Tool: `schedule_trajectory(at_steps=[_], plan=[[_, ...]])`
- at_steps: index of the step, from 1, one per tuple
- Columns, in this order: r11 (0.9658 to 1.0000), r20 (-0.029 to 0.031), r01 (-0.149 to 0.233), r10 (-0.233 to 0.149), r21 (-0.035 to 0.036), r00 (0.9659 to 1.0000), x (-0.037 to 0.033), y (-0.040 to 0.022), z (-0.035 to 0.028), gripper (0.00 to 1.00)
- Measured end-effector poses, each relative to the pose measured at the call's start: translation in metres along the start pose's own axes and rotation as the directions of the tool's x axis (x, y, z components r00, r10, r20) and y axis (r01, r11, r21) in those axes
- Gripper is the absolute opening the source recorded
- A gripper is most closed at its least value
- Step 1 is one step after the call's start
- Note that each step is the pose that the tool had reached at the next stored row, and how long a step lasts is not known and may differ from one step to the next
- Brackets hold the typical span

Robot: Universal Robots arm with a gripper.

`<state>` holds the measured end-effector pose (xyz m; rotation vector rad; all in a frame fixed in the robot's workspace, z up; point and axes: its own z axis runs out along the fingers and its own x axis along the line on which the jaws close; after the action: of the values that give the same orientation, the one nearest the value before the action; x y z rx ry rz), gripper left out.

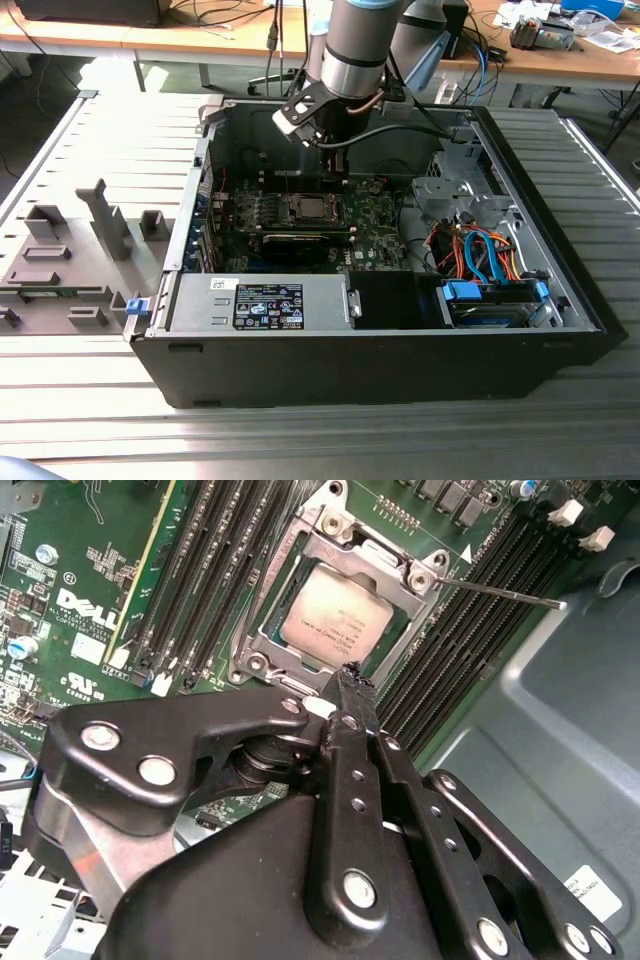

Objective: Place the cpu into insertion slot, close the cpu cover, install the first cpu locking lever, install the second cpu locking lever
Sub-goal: 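Close the cpu cover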

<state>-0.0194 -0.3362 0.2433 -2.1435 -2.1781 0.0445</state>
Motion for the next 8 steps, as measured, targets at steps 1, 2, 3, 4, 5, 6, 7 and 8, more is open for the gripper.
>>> schedule_trajectory(at_steps=[1,2,3,4,5,6,7,8], plan=[[1.0000,0.0001,0.000,0.000,0.0000,1.0000,0.0000,-0.0002,0.0000,0.11],[1.0000,0.0000,0.000,0.000,0.0000,1.0000,0.0000,-0.0004,0.0000,0.11],[1.0000,0.0001,0.000,0.000,0.0000,1.0000,0.0000,-0.0008,0.0000,0.11],[1.0000,0.0001,0.000,0.000,0.0000,1.0000,0.0000,-0.0011,0.0001,0.11],[1.0000,0.0001,0.000,0.000,0.0000,1.0000,0.0000,-0.0013,0.0001,0.11],[1.0000,0.0001,0.000,0.000,0.0000,1.0000,0.0000,-0.0017,0.0001,0.11],[1.0000,0.0000,0.000,0.000,0.0000,1.0000,0.0000,-0.0021,0.0002,0.11],[1.0000,0.0000,0.000,0.000,0.0000,1.0000,0.0000,-0.0026,0.0002,0.11]])
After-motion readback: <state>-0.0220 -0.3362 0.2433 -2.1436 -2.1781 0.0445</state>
